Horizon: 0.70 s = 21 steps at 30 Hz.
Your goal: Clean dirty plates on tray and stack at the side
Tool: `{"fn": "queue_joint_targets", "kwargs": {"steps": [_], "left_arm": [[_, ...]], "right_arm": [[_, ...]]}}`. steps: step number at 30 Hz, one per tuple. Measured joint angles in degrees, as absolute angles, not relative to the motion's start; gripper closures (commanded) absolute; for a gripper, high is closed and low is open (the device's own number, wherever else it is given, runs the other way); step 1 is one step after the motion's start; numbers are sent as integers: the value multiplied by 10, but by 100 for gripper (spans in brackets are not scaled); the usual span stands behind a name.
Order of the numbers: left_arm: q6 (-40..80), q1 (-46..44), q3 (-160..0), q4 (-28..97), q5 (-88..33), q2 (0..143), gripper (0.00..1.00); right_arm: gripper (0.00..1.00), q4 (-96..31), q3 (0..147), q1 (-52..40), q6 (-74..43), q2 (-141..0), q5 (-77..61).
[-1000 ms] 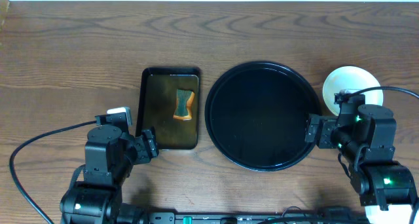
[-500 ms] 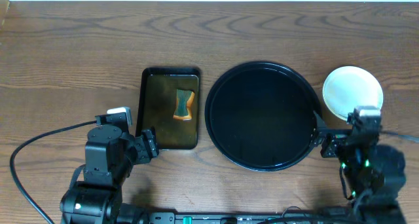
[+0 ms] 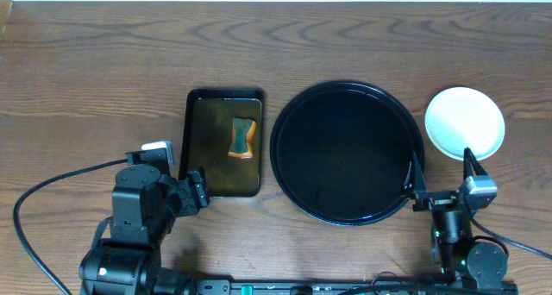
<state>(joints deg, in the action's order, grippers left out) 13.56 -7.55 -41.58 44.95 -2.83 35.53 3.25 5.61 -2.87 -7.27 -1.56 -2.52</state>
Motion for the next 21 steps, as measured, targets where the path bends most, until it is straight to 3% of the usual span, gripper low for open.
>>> {"fn": "queue_joint_targets", "kwargs": {"steps": [4,12,21], "left_arm": [[136,-76,-416,449,-28,355,18],[136,-76,-416,450,-29,355,18],[136,-76,-416,450,-29,355,18]], "right_arm": [[1,84,15,-29,-73,-7,-25],[1,-37,4,-29,-69,-6,-25],[1,-39,4,-29,-69,-7,-25]]}}
